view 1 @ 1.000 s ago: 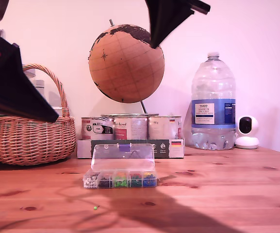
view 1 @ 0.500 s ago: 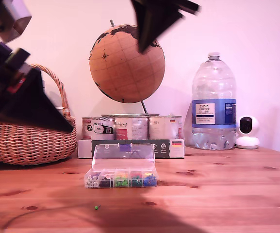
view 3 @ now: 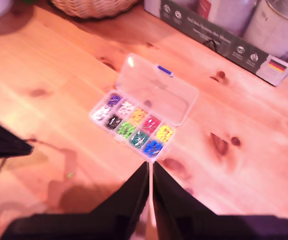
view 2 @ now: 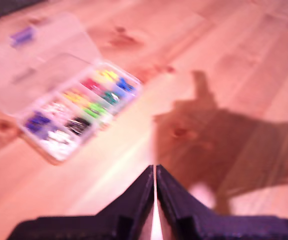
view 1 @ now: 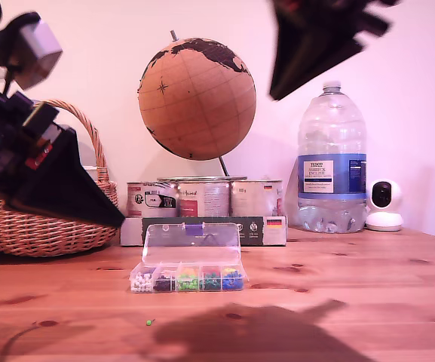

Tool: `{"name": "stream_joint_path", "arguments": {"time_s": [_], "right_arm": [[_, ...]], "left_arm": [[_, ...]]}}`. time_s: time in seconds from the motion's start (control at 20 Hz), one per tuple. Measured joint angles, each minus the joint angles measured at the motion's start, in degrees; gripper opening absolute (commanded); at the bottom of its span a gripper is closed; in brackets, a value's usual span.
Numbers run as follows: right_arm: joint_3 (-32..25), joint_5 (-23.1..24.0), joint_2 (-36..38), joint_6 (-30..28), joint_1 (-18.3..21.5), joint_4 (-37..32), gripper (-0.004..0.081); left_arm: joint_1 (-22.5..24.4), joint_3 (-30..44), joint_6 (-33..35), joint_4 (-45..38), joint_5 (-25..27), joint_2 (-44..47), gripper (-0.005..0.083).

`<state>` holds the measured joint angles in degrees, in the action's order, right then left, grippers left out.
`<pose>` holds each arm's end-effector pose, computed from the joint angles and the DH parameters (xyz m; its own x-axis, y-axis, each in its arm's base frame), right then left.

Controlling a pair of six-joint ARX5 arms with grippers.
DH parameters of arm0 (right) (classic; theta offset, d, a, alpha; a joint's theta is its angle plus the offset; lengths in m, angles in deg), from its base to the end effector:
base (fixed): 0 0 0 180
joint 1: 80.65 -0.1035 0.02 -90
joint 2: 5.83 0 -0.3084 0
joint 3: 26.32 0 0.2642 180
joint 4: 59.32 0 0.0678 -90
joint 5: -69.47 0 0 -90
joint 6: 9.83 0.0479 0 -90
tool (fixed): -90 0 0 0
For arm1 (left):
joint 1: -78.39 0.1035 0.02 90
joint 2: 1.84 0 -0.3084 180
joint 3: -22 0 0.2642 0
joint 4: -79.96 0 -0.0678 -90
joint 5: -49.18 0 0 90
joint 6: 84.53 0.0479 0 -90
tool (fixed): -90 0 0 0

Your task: Sort the loose pins on the table into their correct compartments

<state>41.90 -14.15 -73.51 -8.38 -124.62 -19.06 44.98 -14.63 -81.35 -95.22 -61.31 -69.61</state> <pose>0.1878 0.1738 0.3175 0.6273 0.4507 -0.6351 -0.6166 0.7856 -0.0515 0.1750 -0.1355 0.1862 0.4402 -0.7097 -0.5501 0.7783 0.6070 -0.1603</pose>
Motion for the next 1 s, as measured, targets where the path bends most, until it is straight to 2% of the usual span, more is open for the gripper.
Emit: {"name": "stream_joint_path", "arguments": {"time_s": [0.15,0.25,0.45,0.5,0.6,0.75,1.0], "right_arm": [[-8.39,-0.37,6.10,0.02,-1.95,-2.40,-0.0012],[-14.08,-0.39,9.97,0.72,-2.93,-2.86,-0.0012],[-20.68,-0.37,14.05,2.86,-3.41,-3.52,-0.0012],[-21.51,-0.37,14.75,3.02,-3.41,-3.45,-0.0012],[-21.92,-0.28,15.37,3.02,-3.41,-3.26,-0.0012],[-21.92,0.09,15.41,2.99,-3.41,-3.56,-0.0012],[-21.92,0.11,15.41,3.02,-3.41,-3.54,-0.0012]], "left_arm": [[-1.77,-1.60,-0.07,5.27,0.00,-0.13,-0.0009],[-2.51,-5.77,-1.81,10.43,0.09,-1.60,-0.0009],[-3.37,-15.23,-11.39,19.06,2.86,-5.97,-0.0009],[-3.43,-17.64,-15.12,22.49,4.15,-7.65,0.0000],[-3.72,-21.88,-21.46,28.61,6.73,-11.32,0.0082],[-4.20,-27.15,-24.92,36.00,8.85,-16.17,0.0162],[-7.21,-34.49,-27.06,42.49,10.23,-21.07,0.0183]]}}
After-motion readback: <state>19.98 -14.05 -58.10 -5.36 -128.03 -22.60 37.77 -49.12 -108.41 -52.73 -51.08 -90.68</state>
